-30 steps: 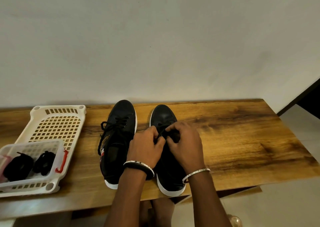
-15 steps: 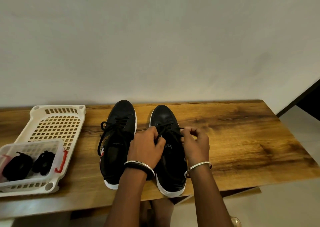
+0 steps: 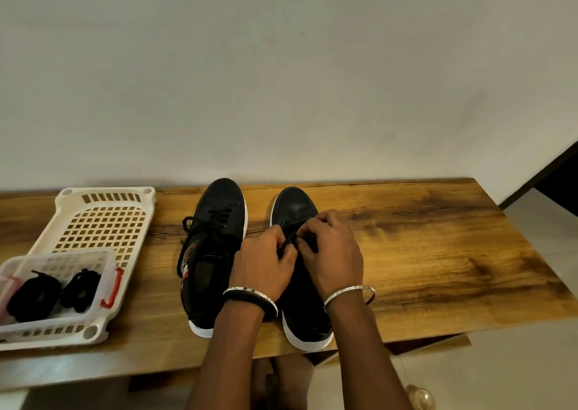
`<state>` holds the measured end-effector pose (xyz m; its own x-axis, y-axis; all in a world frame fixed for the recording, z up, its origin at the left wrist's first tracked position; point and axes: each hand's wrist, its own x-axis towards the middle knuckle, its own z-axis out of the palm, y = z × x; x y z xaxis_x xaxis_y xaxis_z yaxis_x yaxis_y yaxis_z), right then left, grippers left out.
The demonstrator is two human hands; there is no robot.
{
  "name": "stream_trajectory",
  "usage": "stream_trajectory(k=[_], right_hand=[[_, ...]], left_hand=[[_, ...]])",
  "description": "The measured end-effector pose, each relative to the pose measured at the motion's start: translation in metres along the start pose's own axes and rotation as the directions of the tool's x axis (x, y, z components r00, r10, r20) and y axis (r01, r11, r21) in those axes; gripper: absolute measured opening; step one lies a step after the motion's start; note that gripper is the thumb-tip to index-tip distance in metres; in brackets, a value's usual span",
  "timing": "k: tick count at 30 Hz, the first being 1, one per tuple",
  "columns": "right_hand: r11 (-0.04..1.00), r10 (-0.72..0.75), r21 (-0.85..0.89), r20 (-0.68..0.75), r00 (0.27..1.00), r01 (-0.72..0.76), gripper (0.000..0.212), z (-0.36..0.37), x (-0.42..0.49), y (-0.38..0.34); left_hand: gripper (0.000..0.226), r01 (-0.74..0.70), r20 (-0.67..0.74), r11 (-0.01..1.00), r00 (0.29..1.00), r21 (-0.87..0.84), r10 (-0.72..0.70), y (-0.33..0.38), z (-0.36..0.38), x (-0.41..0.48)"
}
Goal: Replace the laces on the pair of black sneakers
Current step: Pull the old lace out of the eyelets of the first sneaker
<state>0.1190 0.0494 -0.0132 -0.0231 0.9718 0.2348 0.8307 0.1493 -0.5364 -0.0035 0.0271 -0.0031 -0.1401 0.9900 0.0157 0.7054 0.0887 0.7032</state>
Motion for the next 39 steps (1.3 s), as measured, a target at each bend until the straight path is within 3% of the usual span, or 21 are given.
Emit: stream_trajectory(k=[6,8,9,11,13,14,15,16,19,21,23,25,29,32,34,36,38,39], right_hand=[[0.994,-0.076,-0.075,0.018,0.997,0.077,0.004,0.004,-0.002,0.002],[0.999,-0.021,0.035,-0.076,0.997,0.023,0.004,0.005,-0.002,0.003],[0.987,0.078,0.151,-0.137,0.988,-0.057,0.005,0.007,-0.001,0.005],[0.836,0.384,0.48,-0.167,0.908,-0.265,0.007,0.012,0.002,0.015],[0.533,0.638,0.703,0.03,0.769,-0.47,0.013,0.015,0.001,0.025],[0.449,0.681,0.714,0.116,0.723,-0.537,0.013,0.014,0.0,0.026],[0.449,0.685,0.692,0.139,0.715,-0.565,0.008,0.012,0.0,0.026],[0.513,0.665,0.663,0.095,0.741,-0.546,0.005,0.009,-0.001,0.024],[0.779,0.419,0.549,-0.097,0.903,-0.303,0.029,-0.005,0.002,0.01],[0.876,0.23,0.447,-0.05,0.972,-0.184,0.029,-0.008,0.003,0.002],[0.967,0.113,0.225,0.053,0.992,-0.122,0.022,-0.006,0.001,-0.002],[0.991,0.082,0.099,0.083,0.993,-0.091,0.019,-0.004,-0.002,0.001],[0.999,0.029,0.022,0.028,0.999,-0.029,0.011,0.001,-0.003,0.0],[0.983,0.1,0.158,-0.015,0.995,-0.097,0.004,0.008,-0.005,0.001],[0.886,0.274,0.399,-0.037,0.961,-0.237,0.001,0.014,-0.003,0.005],[0.626,0.516,0.669,0.031,0.856,-0.401,0.004,0.014,-0.001,0.008],[0.353,0.644,0.793,0.179,0.744,-0.496,0.01,0.012,0.0,0.012],[0.325,0.653,0.791,0.209,0.728,-0.519,0.01,0.012,0.0,0.014]], left_hand=[[0.018,0.012,-0.009,1.0,1.0,-0.014,-0.012,-0.001,0.001,0.001],[0.018,0.018,-0.011,1.0,1.0,-0.022,-0.018,0.0,0.003,0.001],[0.018,0.019,-0.008,1.0,1.0,-0.023,-0.02,0.0,0.004,0.001],[0.018,0.027,-0.003,0.999,1.0,-0.03,-0.027,0.0,0.005,0.001],[0.019,0.043,0.001,0.998,0.999,-0.052,-0.043,-0.001,0.006,0.002],[0.02,0.05,0.001,0.997,0.999,-0.06,-0.05,-0.002,0.006,0.002],[0.02,0.056,0.003,0.996,0.998,-0.066,-0.055,-0.002,0.006,0.003],[0.019,0.058,0.005,0.996,0.998,-0.069,-0.058,-0.002,0.006,0.003],[0.018,0.046,0.005,0.997,0.999,-0.065,-0.046,-0.003,0.005,0.003],[0.017,0.034,0.005,0.998,0.999,-0.054,-0.034,-0.003,0.005,0.003],[0.016,0.032,0.005,0.998,0.999,-0.054,-0.032,-0.004,0.004,0.003],[0.017,0.038,0.003,0.997,0.999,-0.062,-0.038,-0.005,0.004,0.003],[0.018,0.036,-0.008,0.997,0.999,-0.063,-0.037,-0.005,0.005,0.002],[0.02,0.034,-0.013,0.997,0.999,-0.073,-0.035,-0.005,0.006,0.002],[0.02,0.035,-0.007,0.996,0.999,-0.079,-0.036,-0.006,0.006,0.002],[0.021,0.04,-0.003,0.996,0.999,-0.077,-0.04,-0.005,0.006,0.002],[0.021,0.045,0.0,0.996,0.999,-0.082,-0.045,-0.006,0.007,0.003],[0.02,0.049,0.003,0.995,0.999,-0.085,-0.049,-0.006,0.007,0.003]])
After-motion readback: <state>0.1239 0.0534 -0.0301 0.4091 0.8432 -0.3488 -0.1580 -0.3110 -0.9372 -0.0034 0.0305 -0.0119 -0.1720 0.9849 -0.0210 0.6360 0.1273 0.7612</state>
